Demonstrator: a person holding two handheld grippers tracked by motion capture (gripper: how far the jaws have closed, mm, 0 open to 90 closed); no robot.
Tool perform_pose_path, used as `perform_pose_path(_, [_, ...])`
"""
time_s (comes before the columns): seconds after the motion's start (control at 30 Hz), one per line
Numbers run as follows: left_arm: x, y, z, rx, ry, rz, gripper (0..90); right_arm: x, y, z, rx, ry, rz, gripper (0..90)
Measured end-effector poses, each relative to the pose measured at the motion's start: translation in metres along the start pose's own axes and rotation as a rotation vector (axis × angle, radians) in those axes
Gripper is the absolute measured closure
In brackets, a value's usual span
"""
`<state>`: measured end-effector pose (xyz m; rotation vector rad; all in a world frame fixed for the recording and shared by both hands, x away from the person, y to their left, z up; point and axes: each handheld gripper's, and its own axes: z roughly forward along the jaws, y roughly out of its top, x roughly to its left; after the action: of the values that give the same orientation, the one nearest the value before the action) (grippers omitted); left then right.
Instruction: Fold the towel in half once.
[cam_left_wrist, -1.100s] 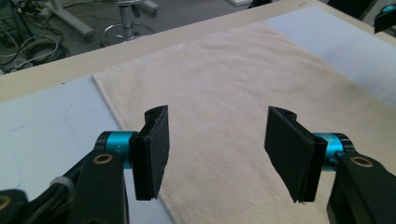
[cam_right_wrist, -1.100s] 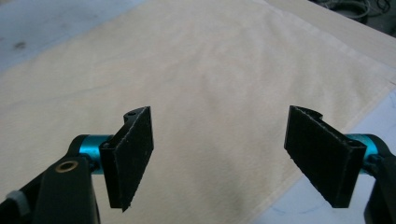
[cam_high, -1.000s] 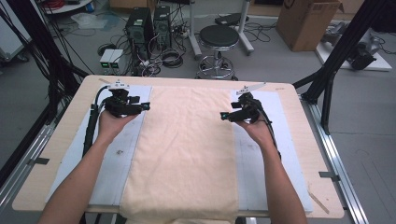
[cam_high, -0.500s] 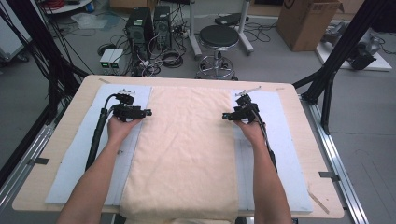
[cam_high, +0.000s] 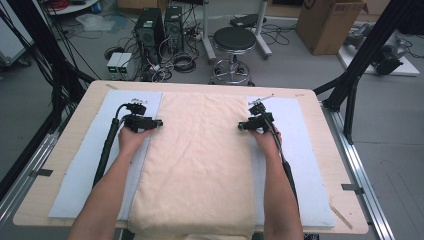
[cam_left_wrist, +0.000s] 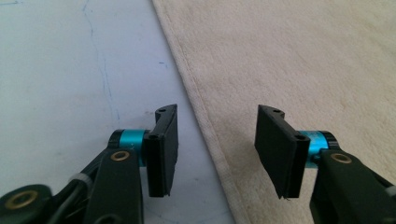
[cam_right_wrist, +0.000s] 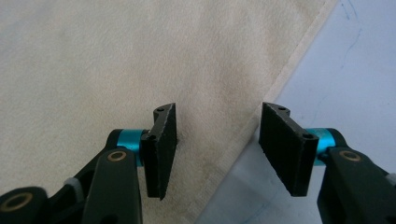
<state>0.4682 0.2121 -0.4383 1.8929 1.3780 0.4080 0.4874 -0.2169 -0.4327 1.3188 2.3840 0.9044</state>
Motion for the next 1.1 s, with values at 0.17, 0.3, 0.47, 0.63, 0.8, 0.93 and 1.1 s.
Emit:
perform_pose_path(0.17, [-0.005, 0.0, 0.003, -0.007, 0.041, 0.02, 62.8, 0.003, 0.002, 0.001, -0.001, -0.006, 0.009, 58.3])
perform_pose_path(0.3, [-0.002, 0.0, 0.003, -0.014, 0.046, -0.014, 74.8, 0.004, 0.004, 0.002, 0.006, 0.046, 0.027, 82.7])
perform_pose_path(0.47, [0.0, -0.001, 0.004, -0.011, -0.023, -0.057, 86.4, 0.002, 0.003, 0.001, -0.004, 0.116, 0.061, 84.9])
perform_pose_path(0.63, [0.006, 0.001, -0.001, -0.029, -0.112, -0.1, 87.1, 0.001, 0.008, -0.008, -0.042, 0.205, 0.056, 85.1])
perform_pose_path(0.8, [0.014, 0.011, -0.015, -0.087, -0.151, -0.148, 87.4, -0.001, 0.023, -0.023, -0.067, 0.253, 0.038, 85.5])
perform_pose_path(0.93, [0.013, 0.028, -0.024, -0.074, -0.132, -0.099, 87.4, -0.005, 0.032, -0.036, -0.109, 0.268, 0.041, 85.8])
perform_pose_path(1.1, [0.012, 0.059, -0.042, -0.118, -0.127, -0.077, 87.5, -0.01, 0.053, -0.054, -0.137, 0.236, 0.029, 86.0])
